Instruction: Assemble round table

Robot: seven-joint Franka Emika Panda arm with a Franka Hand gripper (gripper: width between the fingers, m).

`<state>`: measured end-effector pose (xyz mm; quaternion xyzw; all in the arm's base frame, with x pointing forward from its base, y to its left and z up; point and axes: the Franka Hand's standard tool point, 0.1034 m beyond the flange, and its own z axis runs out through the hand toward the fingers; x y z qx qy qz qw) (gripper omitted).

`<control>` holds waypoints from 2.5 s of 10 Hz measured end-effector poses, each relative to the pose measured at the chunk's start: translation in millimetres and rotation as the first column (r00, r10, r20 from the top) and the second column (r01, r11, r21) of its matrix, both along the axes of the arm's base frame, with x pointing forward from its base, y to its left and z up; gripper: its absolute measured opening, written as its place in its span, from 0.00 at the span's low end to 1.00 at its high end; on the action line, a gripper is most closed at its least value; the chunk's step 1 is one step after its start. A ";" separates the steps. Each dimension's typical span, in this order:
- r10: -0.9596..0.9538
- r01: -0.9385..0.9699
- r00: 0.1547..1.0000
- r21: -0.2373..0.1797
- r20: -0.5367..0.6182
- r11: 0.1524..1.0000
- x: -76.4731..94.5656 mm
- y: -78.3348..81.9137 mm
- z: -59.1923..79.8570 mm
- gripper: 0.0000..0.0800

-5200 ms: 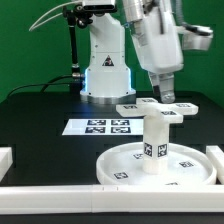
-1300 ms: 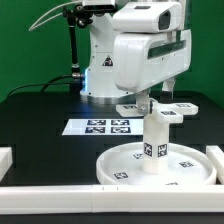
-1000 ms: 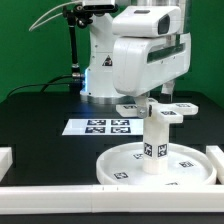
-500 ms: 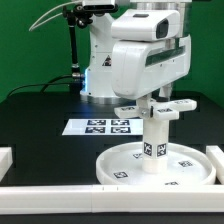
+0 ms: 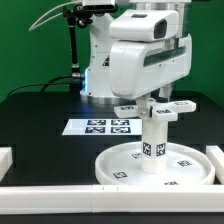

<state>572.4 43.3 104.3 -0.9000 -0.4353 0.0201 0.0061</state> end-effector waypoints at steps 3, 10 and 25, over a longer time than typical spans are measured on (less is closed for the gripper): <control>-0.314 0.313 0.949 -0.013 -0.011 0.950 -1.7 1.1 -0.7 0.56; -0.856 0.855 0.517 -0.047 0.002 0.516 -4.3 6.5 -1.5 0.56; -0.806 0.808 -0.589 -0.057 -0.053 -0.587 -2.8 5.5 -3.6 0.56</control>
Offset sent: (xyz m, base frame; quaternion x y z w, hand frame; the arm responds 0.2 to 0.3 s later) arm -0.0086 0.0063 -0.0017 0.0405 -0.0442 0.2697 0.9611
